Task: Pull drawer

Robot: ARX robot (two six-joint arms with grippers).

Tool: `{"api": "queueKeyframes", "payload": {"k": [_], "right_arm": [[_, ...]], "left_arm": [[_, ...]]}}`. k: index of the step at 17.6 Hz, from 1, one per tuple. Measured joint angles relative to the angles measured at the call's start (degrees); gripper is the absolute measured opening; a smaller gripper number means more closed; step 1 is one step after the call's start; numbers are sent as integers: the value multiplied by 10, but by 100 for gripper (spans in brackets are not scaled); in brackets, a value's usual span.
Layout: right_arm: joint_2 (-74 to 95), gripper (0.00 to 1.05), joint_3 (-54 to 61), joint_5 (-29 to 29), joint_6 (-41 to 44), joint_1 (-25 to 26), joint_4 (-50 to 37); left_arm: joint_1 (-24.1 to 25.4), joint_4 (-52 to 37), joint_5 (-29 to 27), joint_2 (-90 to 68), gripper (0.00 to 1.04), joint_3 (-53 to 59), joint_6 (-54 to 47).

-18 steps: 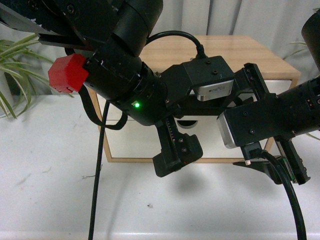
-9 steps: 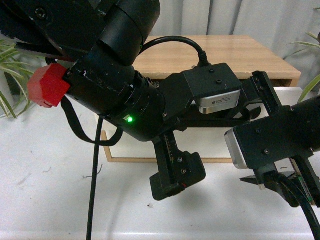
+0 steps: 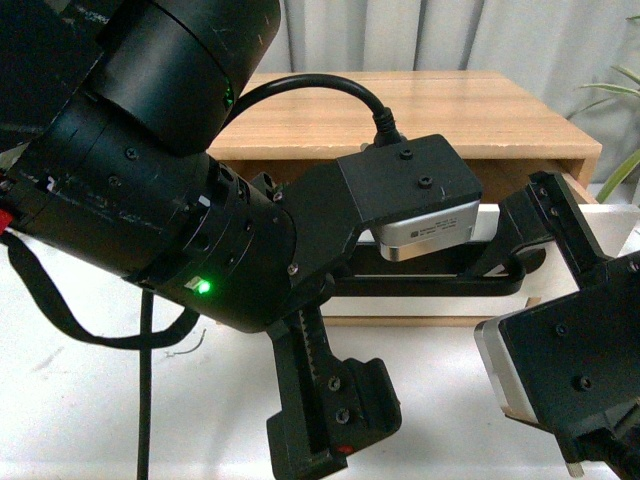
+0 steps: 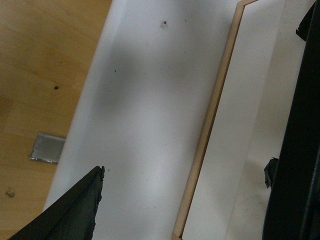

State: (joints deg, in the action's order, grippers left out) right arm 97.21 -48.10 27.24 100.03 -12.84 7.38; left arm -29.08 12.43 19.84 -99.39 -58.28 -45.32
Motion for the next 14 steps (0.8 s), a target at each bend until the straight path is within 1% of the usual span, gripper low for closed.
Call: {"api": "queueKeyframes", "payload": {"k": [8,12,14], "right_arm": [[-54,98,45,10,-1,1,35],[-87,98,69,15,-2,-3,58],[-90,98,73,15,-2,-3,56]], "left_arm": [[-31,-11,10,48,98,55,17],[-39,-9,19,75,98,82,19],[-40,-10,20,77,98,85,21]]}}
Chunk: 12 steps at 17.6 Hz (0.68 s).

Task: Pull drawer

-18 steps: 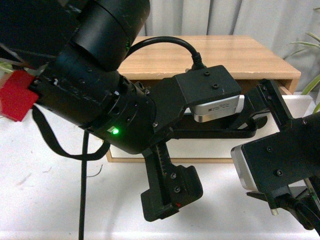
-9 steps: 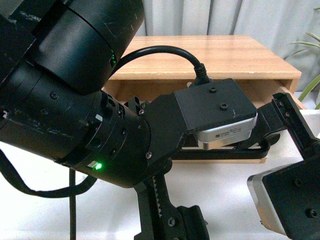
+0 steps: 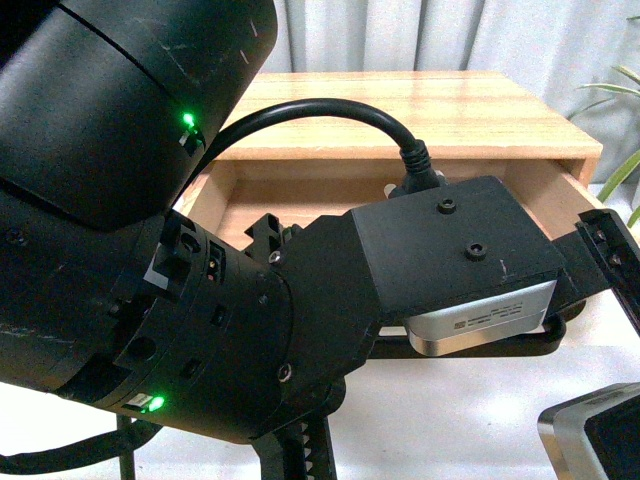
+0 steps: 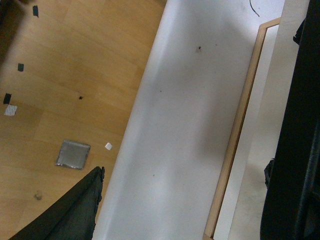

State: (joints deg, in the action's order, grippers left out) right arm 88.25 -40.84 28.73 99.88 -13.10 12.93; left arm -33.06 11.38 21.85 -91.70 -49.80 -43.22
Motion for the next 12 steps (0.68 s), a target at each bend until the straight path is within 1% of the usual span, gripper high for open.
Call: {"api": "queueKeyframes", "payload": {"k": [6,10,12], "right_arm": [[1,98,2,2,2,5,-38],[-10,98,-3,3,2,5,-36],[-20,98,-5,5,2,8,-32]], "left_arm": [[2,-2,2,3,98,-4,13],[3,0,8,33,98,-12,20],[5,5,26,49,98,-12,30]]}}
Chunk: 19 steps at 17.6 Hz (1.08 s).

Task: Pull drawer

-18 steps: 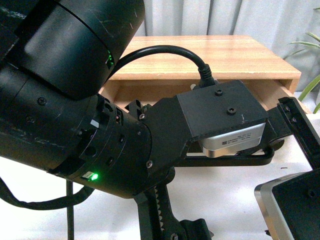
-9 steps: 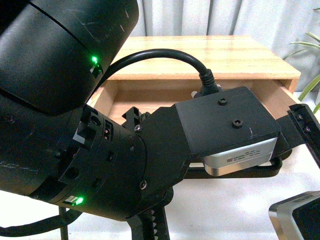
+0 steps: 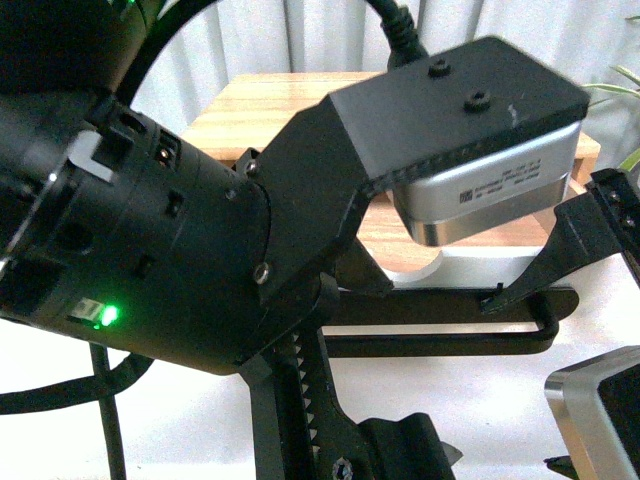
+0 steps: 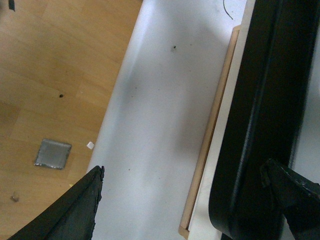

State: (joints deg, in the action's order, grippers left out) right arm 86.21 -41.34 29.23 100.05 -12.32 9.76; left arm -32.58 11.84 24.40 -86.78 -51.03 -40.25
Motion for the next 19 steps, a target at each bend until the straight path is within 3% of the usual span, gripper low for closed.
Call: {"api": "queueKeyframes", "payload": {"k": [5,7,9,11,13,14,16,17,19], "right_arm": [[-48,98,-24,47,-48,24,0],[-58,98,-34,75,-107,41,-46],[-77,98,-36,104,-218,57,-115],[-78,98,-35,77,-413,68,-248],[-58,98,-43,-44,-640,97,-333],[-56,98,-43,-63,-683,103,-335],[-58,98,-40,-125,-866,133,-329],[-68,98,-36,-133,-953,144,-315],[-76,98,-31,-139,-1040,171,-304]], "left_arm": [[33,-32,83,79,98,12,75],[77,-91,103,97,98,12,134],[139,-171,103,103,98,12,220],[210,-267,66,101,98,12,347],[277,-339,-31,91,98,11,459],[285,-339,-47,91,98,11,464],[315,-348,-134,93,98,26,481],[336,-352,-157,103,98,46,500],[386,-341,-190,134,98,64,536]]}}
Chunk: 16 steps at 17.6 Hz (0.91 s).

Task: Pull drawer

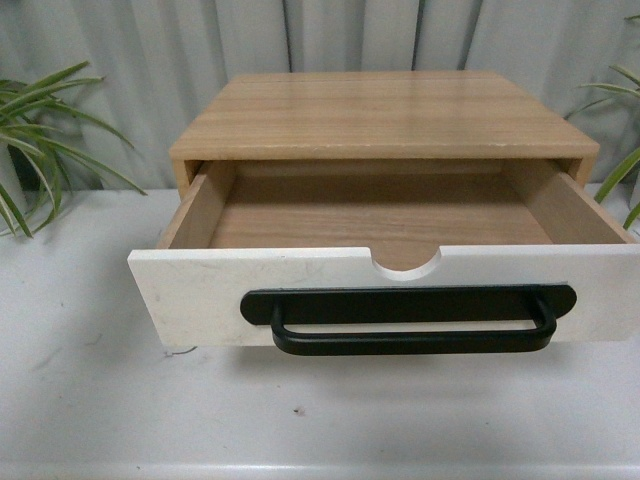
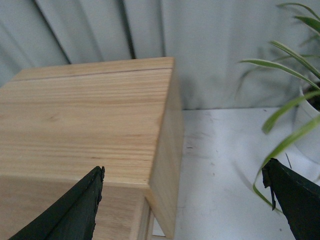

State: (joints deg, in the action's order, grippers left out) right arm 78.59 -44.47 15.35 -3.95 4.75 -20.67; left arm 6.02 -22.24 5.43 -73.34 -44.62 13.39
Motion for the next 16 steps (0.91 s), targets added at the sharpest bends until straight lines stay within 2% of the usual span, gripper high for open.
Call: {"api": "queueKeyframes", "payload": {"k": [1,2,3,5,8,10,11,15,16], "right_arm": [[-1,98,2,-4,-27,19,-3],[-4,91,34,-42,-27,33,-99],[-20,82,74,-58,-6,40,-159],[-77,59,171,-60,24,47,-229],[-141,31,247,-64,35,44,-242],[-185,6,297,-79,36,23,-241],[-202,2,311,-84,38,18,-240],[-280,2,364,-110,38,-4,-212],[-300,2,374,-144,38,-31,-202]], "left_arm": [[23,6,-10,16,98,8,11],[56,-21,2,36,95,33,8],[66,-80,43,59,85,77,-33],[67,-126,78,123,63,176,-97],[42,-141,47,174,34,253,-120],[20,-143,29,215,11,301,-124],[13,-143,22,232,2,313,-124],[-11,-123,-4,301,2,365,-126],[-28,-115,-30,317,2,373,-126]]}}
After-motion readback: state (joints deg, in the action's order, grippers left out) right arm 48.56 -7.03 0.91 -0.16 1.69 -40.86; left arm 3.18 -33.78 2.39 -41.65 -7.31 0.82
